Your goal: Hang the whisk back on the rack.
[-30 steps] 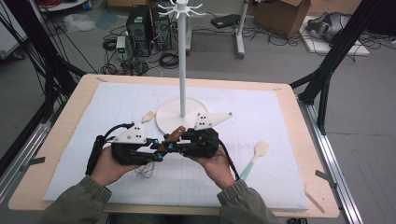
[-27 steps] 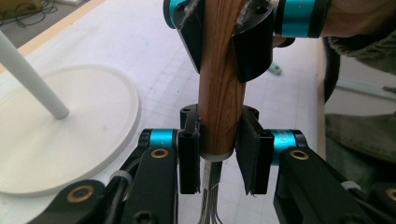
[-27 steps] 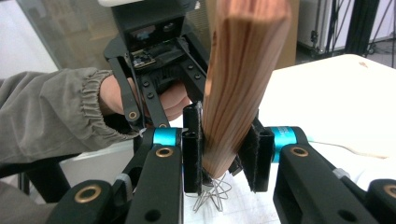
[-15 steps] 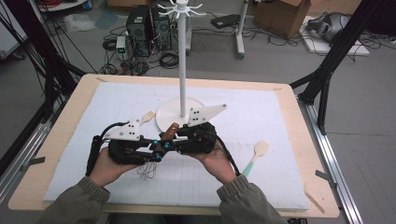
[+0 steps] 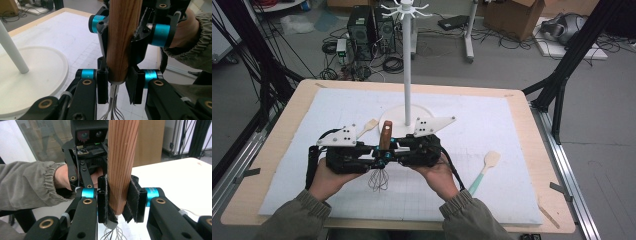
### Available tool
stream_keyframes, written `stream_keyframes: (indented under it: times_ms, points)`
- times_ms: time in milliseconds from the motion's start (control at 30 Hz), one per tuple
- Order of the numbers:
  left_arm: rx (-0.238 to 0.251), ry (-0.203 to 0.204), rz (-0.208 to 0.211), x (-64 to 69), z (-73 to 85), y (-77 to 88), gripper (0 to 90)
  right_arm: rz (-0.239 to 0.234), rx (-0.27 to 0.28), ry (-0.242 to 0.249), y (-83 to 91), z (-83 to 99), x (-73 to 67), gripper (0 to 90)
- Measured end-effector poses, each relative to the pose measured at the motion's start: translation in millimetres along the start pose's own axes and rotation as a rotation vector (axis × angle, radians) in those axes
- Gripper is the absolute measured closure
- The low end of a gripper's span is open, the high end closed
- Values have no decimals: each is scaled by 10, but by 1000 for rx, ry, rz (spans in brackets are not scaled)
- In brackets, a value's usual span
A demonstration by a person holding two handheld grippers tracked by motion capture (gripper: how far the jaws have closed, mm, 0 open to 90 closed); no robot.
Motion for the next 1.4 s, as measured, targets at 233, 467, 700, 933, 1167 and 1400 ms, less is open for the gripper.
stream_keyframes:
  times_ms: [233, 467, 700, 933, 1167, 1400]
  points:
    - [-5, 5, -31, -7, 58, 34, 626, 10, -2, -18, 54, -8, 61, 727]
    - [9, 21, -75, -13, 142, 115, 545, 58, -57, -17, 156, 1, 195, 727]
    - [18, 27, -123, -9, 231, 216, 491, 95, -113, -29, 272, -59, 369, 726]
    - [23, 49, -170, -60, 351, 297, 443, 103, -131, -31, 401, -245, 536, 726]
    - [34, 82, -204, -141, 489, 350, 409, 112, -144, -3, 475, -466, 652, 726]
    - [34, 100, -218, -206, 563, 388, 375, 108, -139, -1, 508, -626, 772, 726]
Point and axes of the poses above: each handheld gripper's, and its own axes: y roughly backward along the jaws, z roughly out of its underside, x roughly to its right, the point moved 4 cm from there along -y, roughly forward along the jaws, and after that the axes turned 14 degrees about -x, right-handed, at the moved point
